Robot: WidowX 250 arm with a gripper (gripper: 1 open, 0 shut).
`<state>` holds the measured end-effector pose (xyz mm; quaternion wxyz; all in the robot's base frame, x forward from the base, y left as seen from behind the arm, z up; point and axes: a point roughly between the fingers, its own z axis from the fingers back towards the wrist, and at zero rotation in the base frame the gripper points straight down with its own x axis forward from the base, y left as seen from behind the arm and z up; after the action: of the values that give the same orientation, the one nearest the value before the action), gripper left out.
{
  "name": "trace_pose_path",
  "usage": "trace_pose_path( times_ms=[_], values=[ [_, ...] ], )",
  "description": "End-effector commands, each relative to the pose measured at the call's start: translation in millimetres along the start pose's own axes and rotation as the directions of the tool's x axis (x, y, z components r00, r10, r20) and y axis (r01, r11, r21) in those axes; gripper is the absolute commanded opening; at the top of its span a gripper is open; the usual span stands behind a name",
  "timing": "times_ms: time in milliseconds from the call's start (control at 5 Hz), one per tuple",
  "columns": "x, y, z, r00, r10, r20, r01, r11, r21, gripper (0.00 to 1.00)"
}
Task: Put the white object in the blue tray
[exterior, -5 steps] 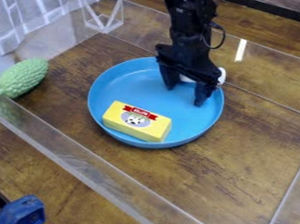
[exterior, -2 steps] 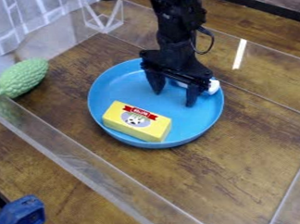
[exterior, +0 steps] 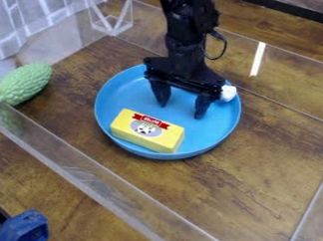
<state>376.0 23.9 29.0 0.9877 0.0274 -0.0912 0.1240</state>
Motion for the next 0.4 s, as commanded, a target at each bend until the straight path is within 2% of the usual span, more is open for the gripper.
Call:
trace_pose_path(
  times_ms=[0, 200],
  values=[
    [7.2, 0, 30.3, 0.999, 0.015, 0.040, -0.015, 1.000, -0.016, 1.00],
    [6.0, -5, 45.8, 0.999, 0.011, 0.042, -0.010, 1.000, -0.026, 1.00]
  ],
)
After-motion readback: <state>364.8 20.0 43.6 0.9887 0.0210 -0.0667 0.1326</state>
